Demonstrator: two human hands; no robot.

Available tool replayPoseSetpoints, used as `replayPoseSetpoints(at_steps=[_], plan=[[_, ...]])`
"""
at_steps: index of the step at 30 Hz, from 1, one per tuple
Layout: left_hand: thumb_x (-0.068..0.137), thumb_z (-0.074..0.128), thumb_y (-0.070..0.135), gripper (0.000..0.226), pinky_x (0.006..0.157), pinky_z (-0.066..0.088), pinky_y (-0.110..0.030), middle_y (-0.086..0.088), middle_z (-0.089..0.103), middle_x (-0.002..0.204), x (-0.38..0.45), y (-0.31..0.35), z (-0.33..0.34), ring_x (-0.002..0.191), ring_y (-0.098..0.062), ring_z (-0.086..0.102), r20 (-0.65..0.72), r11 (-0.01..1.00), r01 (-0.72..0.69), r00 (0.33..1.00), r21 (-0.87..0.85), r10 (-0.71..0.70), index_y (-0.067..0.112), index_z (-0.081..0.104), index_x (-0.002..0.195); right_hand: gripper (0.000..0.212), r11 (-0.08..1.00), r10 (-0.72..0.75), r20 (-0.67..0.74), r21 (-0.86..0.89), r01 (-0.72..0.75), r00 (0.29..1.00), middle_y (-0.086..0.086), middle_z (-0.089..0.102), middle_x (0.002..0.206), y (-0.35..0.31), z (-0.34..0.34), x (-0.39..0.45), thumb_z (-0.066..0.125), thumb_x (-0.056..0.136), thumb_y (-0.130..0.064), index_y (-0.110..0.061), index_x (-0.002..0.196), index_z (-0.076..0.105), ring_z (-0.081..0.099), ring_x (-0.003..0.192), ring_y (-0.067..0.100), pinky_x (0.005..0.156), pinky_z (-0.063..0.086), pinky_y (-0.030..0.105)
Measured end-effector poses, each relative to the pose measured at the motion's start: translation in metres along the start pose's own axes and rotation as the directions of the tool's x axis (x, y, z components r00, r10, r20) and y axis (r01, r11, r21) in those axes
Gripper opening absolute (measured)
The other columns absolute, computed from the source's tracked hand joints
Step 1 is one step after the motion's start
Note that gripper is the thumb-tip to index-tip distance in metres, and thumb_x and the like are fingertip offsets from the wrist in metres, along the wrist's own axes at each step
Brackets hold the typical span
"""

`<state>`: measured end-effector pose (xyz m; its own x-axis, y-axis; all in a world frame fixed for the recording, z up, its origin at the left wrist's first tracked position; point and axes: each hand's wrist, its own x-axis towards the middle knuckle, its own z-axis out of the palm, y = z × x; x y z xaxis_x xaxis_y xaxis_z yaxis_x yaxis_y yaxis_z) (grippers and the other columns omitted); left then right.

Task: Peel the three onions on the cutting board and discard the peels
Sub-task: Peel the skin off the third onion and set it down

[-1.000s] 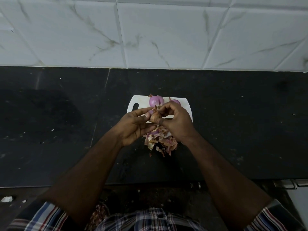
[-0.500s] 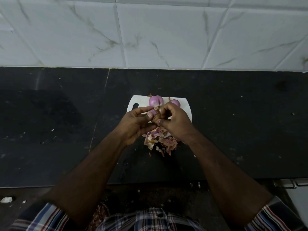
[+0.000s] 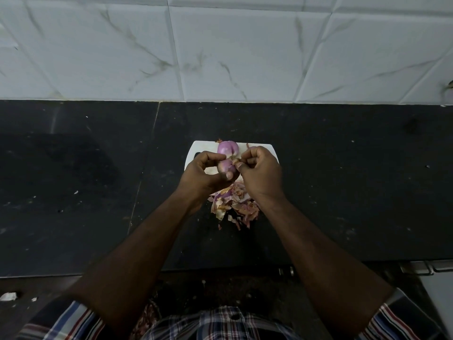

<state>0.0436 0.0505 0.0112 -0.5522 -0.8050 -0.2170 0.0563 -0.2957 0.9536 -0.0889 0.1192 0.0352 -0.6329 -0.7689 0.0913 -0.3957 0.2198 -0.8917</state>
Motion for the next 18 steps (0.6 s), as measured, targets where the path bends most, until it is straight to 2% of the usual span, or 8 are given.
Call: replayPoseSetpoints(at_steps=[2, 4, 7, 10, 14, 16, 18], plan=[[0.067, 0.086, 0.008, 0.048, 0.086, 0.059, -0.051, -0.016, 0.061, 0.127, -0.001, 0.0, 0.001, 0.105, -0.04, 0.07, -0.005, 1.0, -0.018, 1.0, 0.025, 0.018, 0.011, 0.066, 0.11, 0.018, 1.0, -0.005, -0.007, -0.026, 0.005, 1.0, -0.017, 0.056, 0.078, -0.004, 0.001, -0.003, 0.065, 0.09, -0.003, -0.019, 0.095, 0.057, 0.055, 0.073, -0.007, 0.062, 0.043, 0.004], [0.071, 0.085, 0.004, 0.045, 0.086, 0.06, -0.05, -0.017, 0.06, 0.128, -0.002, 0.001, 0.002, 0.103, -0.038, 0.071, 0.003, 1.0, -0.016, 1.0, 0.019, 0.016, 0.01, 0.065, 0.111, 0.019, 0.999, -0.012, 0.012, -0.033, 0.012, 1.0, -0.016, 0.054, 0.08, -0.006, 0.001, -0.005, 0.059, 0.091, 0.0, -0.016, 0.1, 0.055, 0.054, 0.074, -0.006, 0.06, 0.04, 0.001], [0.081, 0.074, -0.007, 0.039, 0.082, 0.061, -0.043, -0.02, 0.059, 0.131, -0.004, 0.002, 0.001, 0.097, -0.034, 0.072, 0.033, 0.997, 0.031, 0.999, -0.068, -0.029, 0.004, 0.061, 0.116, 0.022, 1.0, -0.011, 0.086, -0.027, 0.013, 0.996, -0.009, 0.058, 0.088, -0.008, 0.002, -0.005, 0.052, 0.093, 0.001, -0.014, 0.108, 0.054, 0.056, 0.079, 0.0, 0.065, 0.042, 0.009], [0.08, 0.072, -0.004, 0.041, 0.081, 0.061, -0.04, -0.02, 0.058, 0.134, -0.006, 0.004, -0.003, 0.102, -0.035, 0.071, 0.074, 0.985, 0.067, 0.996, -0.162, -0.055, 0.007, 0.06, 0.118, 0.023, 0.998, 0.016, 0.134, -0.061, -0.008, 0.991, -0.01, 0.06, 0.093, -0.002, -0.001, -0.003, 0.049, 0.097, -0.003, -0.016, 0.113, 0.058, 0.058, 0.085, 0.005, 0.069, 0.046, 0.018], [0.085, 0.067, -0.009, 0.038, 0.081, 0.061, -0.039, -0.019, 0.058, 0.134, -0.007, 0.007, -0.007, 0.101, -0.034, 0.072, 0.089, 0.981, 0.075, 0.994, -0.179, -0.059, 0.009, 0.06, 0.118, 0.017, 1.0, 0.022, 0.205, -0.025, -0.017, 0.978, -0.008, 0.072, 0.098, 0.007, -0.01, 0.004, 0.061, 0.095, -0.018, -0.02, 0.107, 0.073, 0.068, 0.092, 0.009, 0.084, 0.058, 0.039], [0.084, 0.068, -0.009, 0.038, 0.081, 0.061, -0.039, -0.017, 0.059, 0.133, -0.007, 0.007, -0.009, 0.1, -0.035, 0.072, 0.084, 0.984, 0.069, 0.995, -0.166, -0.055, 0.009, 0.06, 0.117, 0.017, 0.997, -0.023, 0.233, -0.069, 0.04, 0.972, -0.008, 0.075, 0.098, 0.005, -0.014, 0.004, 0.067, 0.091, -0.024, -0.021, 0.106, 0.075, 0.068, 0.092, 0.006, 0.084, 0.058, 0.034], [0.083, 0.071, -0.008, 0.039, 0.083, 0.061, -0.042, -0.016, 0.059, 0.132, -0.007, 0.006, -0.009, 0.1, -0.037, 0.072, 0.075, 0.992, 0.052, 0.996, -0.111, -0.044, 0.008, 0.061, 0.117, 0.018, 0.981, -0.089, 0.212, -0.15, 0.122, 0.973, -0.004, 0.075, 0.098, 0.003, -0.015, 0.003, 0.069, 0.089, -0.024, -0.019, 0.104, 0.076, 0.068, 0.089, 0.003, 0.08, 0.055, 0.021]])
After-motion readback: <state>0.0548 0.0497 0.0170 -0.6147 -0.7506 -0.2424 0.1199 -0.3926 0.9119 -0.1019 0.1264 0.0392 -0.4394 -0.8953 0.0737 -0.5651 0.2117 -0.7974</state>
